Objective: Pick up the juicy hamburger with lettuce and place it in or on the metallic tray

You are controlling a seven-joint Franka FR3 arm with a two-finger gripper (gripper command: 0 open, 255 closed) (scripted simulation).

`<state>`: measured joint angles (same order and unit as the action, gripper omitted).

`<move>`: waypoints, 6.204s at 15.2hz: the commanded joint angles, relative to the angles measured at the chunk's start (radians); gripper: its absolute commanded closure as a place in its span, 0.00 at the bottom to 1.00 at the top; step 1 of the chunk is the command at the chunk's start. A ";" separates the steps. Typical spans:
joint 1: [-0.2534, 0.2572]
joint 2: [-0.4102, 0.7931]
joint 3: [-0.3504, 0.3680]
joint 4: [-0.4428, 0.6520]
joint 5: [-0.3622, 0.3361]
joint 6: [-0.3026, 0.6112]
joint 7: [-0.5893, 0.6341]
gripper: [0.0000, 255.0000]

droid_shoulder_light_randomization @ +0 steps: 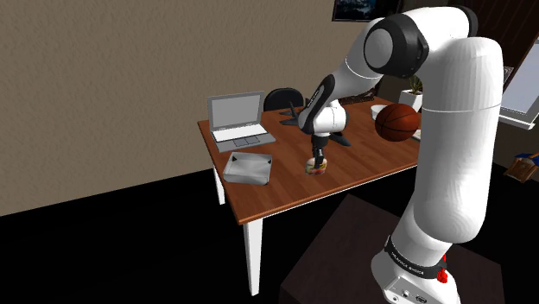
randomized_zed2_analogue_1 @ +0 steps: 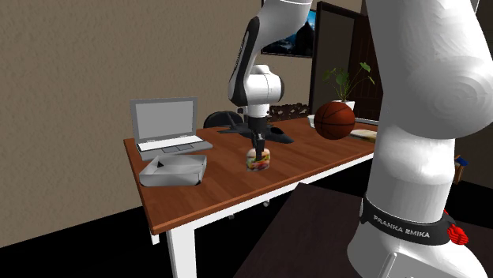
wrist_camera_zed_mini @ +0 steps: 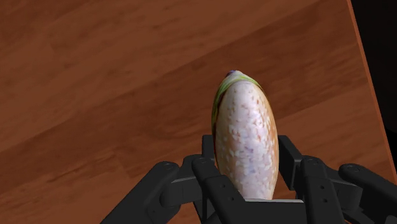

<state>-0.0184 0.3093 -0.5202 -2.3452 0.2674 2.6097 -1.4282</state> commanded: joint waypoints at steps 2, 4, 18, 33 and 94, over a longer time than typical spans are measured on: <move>0.000 0.000 0.000 0.000 0.000 0.000 0.000 1.00; 0.000 0.000 0.000 0.000 0.000 0.000 0.000 1.00; 0.059 -0.170 -0.081 0.009 -0.169 -0.150 0.117 1.00; 0.127 -0.206 -0.042 0.142 -0.218 -0.312 0.264 1.00; 0.218 0.297 0.137 0.806 -0.041 -0.509 0.513 0.00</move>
<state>0.1995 0.6063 -0.3828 -1.5389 0.2264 2.1012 -0.9154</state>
